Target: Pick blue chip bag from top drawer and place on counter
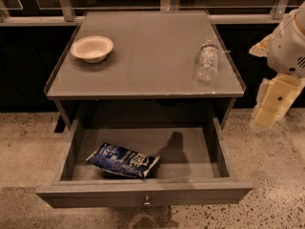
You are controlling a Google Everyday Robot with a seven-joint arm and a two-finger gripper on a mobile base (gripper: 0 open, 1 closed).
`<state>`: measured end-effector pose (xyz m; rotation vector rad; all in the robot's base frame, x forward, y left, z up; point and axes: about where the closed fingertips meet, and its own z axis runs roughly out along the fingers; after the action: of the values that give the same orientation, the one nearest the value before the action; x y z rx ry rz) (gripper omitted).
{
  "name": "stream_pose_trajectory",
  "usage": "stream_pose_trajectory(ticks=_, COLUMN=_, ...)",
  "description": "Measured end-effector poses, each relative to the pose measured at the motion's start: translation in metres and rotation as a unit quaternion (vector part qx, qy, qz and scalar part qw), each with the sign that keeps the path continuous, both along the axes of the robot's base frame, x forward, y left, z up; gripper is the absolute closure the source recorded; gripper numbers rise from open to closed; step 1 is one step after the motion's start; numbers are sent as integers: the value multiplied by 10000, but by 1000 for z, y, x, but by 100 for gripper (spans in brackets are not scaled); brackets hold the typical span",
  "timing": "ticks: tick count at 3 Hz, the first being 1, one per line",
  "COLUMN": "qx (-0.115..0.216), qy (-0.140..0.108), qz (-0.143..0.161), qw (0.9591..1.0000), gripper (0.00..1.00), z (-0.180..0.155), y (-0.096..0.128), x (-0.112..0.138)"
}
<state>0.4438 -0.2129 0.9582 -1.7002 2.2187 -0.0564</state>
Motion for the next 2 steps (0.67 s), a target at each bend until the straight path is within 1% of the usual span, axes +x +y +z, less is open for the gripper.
stream_pose_trajectory(ticks=1, qx=662, qy=135, qz=183, qw=9975, gripper=0, z=-57, y=25, x=11)
stream_pose_trajectory(ticks=2, qx=1322, qy=81, qz=526, qw=9898, gripper=0, z=-111, y=80, x=43)
